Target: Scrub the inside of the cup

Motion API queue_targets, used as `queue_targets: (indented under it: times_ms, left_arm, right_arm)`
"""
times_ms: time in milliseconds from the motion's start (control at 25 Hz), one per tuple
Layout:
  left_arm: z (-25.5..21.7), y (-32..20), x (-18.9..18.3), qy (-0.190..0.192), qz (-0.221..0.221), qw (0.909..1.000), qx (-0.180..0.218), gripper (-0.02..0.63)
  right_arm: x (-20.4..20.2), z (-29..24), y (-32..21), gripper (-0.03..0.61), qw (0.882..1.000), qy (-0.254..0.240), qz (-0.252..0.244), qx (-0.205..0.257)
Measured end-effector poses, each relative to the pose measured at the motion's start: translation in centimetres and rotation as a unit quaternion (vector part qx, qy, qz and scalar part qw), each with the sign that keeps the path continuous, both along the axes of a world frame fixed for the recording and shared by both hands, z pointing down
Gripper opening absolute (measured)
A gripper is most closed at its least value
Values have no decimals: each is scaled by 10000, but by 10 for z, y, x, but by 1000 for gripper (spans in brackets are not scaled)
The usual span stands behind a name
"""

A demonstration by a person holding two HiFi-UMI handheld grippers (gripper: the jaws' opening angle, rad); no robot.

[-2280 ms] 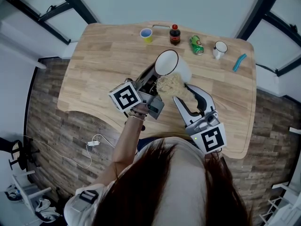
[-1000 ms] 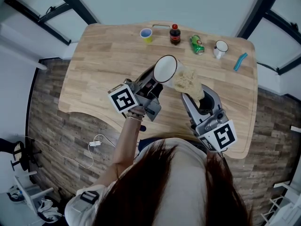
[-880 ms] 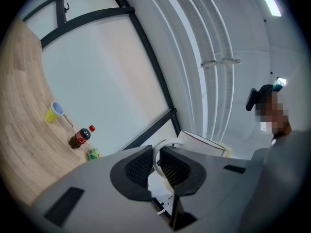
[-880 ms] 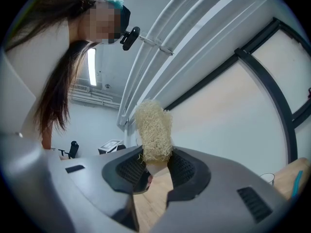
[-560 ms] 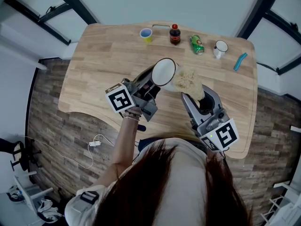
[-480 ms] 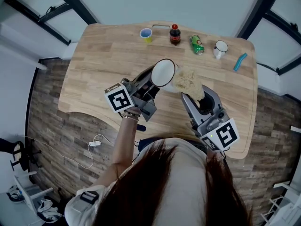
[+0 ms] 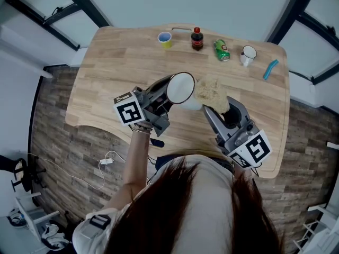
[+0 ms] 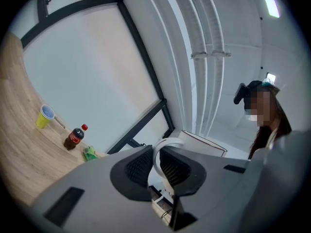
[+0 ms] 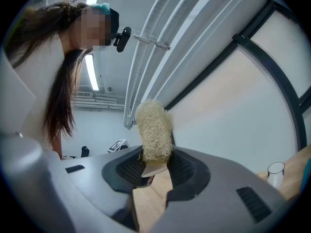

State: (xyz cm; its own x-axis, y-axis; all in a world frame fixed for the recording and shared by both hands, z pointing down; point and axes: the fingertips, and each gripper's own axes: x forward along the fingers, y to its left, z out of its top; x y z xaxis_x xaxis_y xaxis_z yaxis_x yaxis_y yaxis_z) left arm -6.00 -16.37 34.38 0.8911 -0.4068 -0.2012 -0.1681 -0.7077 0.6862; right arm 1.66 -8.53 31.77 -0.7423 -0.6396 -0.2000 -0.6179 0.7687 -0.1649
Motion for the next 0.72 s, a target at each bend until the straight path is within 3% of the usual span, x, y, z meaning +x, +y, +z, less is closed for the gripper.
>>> queue_targets:
  times_ms: [720]
  left_arm:
    - [3, 10, -2, -106, 434, 9990, 81, 52]
  right_arm:
    - [-3, 4, 2, 143, 9996, 183, -194, -70]
